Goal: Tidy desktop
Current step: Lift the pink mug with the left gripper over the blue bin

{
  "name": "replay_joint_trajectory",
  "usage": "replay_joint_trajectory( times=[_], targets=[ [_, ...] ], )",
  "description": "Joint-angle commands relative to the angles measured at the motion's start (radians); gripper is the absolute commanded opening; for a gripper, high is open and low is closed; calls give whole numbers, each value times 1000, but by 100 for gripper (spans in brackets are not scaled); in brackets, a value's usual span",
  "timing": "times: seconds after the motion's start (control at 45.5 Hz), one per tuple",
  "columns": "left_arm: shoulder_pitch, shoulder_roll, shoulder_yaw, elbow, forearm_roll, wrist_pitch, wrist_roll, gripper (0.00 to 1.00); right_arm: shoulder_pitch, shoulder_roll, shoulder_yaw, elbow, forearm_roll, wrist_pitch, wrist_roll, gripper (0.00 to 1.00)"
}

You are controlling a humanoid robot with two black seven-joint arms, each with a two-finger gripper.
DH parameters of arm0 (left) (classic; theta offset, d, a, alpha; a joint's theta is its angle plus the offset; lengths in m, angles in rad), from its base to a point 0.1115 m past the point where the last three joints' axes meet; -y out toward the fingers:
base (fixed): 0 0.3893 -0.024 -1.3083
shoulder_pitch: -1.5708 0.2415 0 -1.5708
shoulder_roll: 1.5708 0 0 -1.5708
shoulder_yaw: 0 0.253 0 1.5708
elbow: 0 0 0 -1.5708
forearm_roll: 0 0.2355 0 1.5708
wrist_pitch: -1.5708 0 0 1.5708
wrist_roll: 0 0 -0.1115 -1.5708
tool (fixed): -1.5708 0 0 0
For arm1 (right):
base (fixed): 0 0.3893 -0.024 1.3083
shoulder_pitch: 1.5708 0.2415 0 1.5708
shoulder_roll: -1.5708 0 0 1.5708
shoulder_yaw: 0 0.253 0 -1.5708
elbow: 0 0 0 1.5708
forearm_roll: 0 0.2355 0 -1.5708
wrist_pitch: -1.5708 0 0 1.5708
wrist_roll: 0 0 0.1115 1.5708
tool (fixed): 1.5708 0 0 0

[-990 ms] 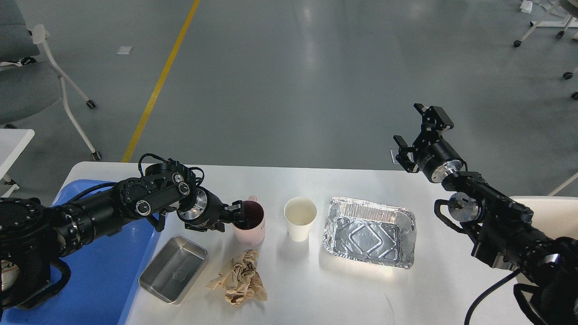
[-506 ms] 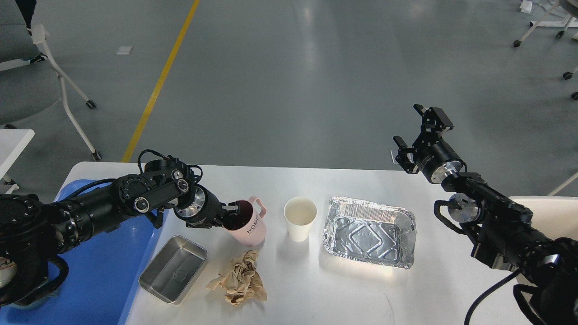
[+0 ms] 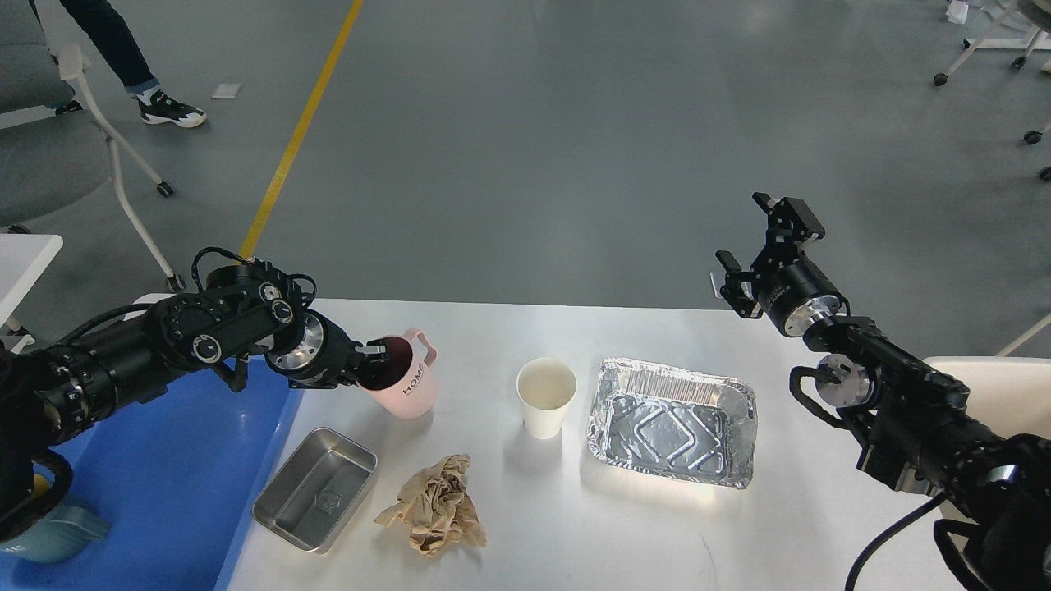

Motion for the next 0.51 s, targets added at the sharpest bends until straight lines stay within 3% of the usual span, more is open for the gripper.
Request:
replay_joint_trajectory(
  times=[0.0, 0.198, 0.33, 0.484],
  targets=[
    [-102, 55, -49, -1, -28, -6, -15, 0, 3, 0, 0, 0, 0, 0, 0, 100],
    [-259, 115, -106, 1, -46, -62, 10, 0, 14, 0, 0, 0, 0, 0, -2, 100],
    [-345, 175, -108, 2, -57, -153, 44, 0, 17, -2, 0, 0, 0, 0, -2, 100],
    [-420, 219, -90, 4, -54, -245, 47, 0, 18, -2, 0, 0, 0, 0, -2, 100]
  ],
)
